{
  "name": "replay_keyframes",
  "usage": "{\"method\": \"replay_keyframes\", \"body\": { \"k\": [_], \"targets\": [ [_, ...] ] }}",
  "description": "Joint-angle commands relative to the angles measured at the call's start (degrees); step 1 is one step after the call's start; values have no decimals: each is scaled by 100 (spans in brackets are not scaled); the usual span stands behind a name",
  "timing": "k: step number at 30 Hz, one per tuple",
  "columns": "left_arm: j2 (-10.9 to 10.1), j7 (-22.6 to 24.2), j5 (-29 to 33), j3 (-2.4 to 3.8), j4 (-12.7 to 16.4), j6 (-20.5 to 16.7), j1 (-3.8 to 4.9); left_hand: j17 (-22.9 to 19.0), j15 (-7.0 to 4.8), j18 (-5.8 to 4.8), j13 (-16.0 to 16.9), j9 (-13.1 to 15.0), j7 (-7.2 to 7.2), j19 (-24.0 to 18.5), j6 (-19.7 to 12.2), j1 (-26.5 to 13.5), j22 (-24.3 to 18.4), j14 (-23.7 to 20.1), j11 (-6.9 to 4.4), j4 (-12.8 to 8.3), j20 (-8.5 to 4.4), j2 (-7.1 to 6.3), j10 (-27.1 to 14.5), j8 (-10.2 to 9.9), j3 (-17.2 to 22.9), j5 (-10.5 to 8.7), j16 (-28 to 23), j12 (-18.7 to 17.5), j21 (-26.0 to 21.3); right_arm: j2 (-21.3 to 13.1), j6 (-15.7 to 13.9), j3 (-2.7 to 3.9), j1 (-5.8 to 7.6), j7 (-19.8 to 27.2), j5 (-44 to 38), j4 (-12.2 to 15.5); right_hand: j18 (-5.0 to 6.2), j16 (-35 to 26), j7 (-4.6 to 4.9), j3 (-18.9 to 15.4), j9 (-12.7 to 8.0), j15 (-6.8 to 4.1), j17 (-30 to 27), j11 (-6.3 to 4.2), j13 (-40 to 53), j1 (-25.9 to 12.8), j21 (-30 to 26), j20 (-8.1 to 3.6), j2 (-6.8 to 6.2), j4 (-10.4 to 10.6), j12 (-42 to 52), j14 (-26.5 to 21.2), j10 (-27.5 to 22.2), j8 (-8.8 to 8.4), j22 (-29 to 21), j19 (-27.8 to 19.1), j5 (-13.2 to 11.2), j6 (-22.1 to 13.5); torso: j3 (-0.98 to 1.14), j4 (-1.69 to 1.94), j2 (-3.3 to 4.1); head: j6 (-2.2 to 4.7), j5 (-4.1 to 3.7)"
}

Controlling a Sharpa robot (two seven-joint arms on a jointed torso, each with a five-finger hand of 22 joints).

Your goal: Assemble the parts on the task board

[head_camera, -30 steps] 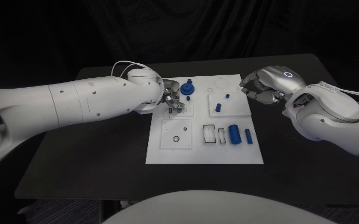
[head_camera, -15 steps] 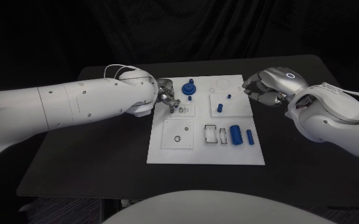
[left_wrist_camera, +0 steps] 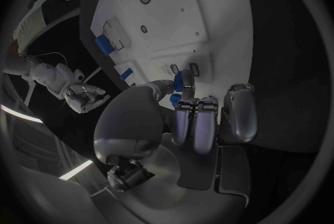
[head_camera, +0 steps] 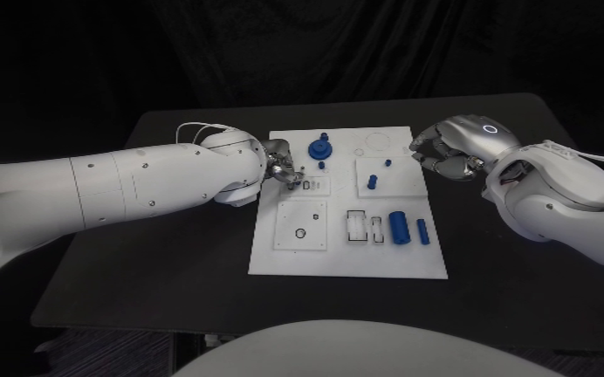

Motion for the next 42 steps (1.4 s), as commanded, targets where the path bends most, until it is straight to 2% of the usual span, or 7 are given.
{"method": "replay_keyframes", "body": {
  "k": [1,7,17,24,38,42],
  "targets": [
    [9,147,62,5,28,-441,-67,1509,-48,-98,1506,7,-10,12,2,-43,50,595,-40,-193,-7,38,587,-30,229,30,37,19,-37,-6,66,4,9,-120,-19,9,18,-27,7,30,8,29,915,30,1364,47,-17,17,13,-10,-20,440,460,-24,1061,34,29,36,5,-21,1,1,9],
    [-30,275,62,5,84,-653,-164,1509,-48,-98,1506,8,-9,14,-2,-48,51,595,-40,-196,-8,47,587,-37,238,40,37,19,-38,-21,75,4,9,-128,-19,14,19,-31,5,34,9,28,912,28,1352,44,-22,16,12,-9,-31,438,448,-25,1060,32,29,38,2,-6,0,1,-10],
    [-27,351,62,5,113,-789,-244,1509,-48,-96,1506,15,-7,9,8,-69,45,595,-37,-195,-9,81,587,-45,255,60,37,19,-48,-16,73,4,8,-125,-19,12,19,-31,5,34,9,28,912,28,1352,44,-22,16,12,-9,-31,438,448,-25,1060,32,29,38,-5,-22,6,1,17],
    [17,365,62,5,55,-711,-277,1509,-46,-94,1506,16,0,1,8,-96,35,595,-33,-185,-9,98,587,-56,254,44,37,19,-60,-11,75,4,8,-128,-19,1,19,-31,5,34,9,28,912,28,1352,44,-22,16,12,-9,-31,438,448,-25,1060,32,29,38,1,-15,1,1,29],
    [86,330,63,5,-37,-438,-332,1509,-42,-88,1506,22,4,-19,10,-137,13,595,-28,-178,-7,103,587,-70,236,2,37,19,-85,-7,97,4,8,-143,-19,-11,22,-37,2,41,10,25,907,24,1341,43,-36,14,10,-9,-41,435,436,-30,1056,26,30,39,-1,-22,-4,1,28],
    [96,321,63,5,-62,-391,-344,1509,-41,-86,1506,23,4,-26,10,-143,6,595,-27,-177,-7,107,587,-72,234,-6,37,19,-92,-6,108,4,8,-152,-19,-15,22,-42,-1,43,10,24,902,23,1341,44,-37,14,11,-10,-41,434,437,-31,1056,26,31,39,-2,-19,1,1,7]
  ]
}}
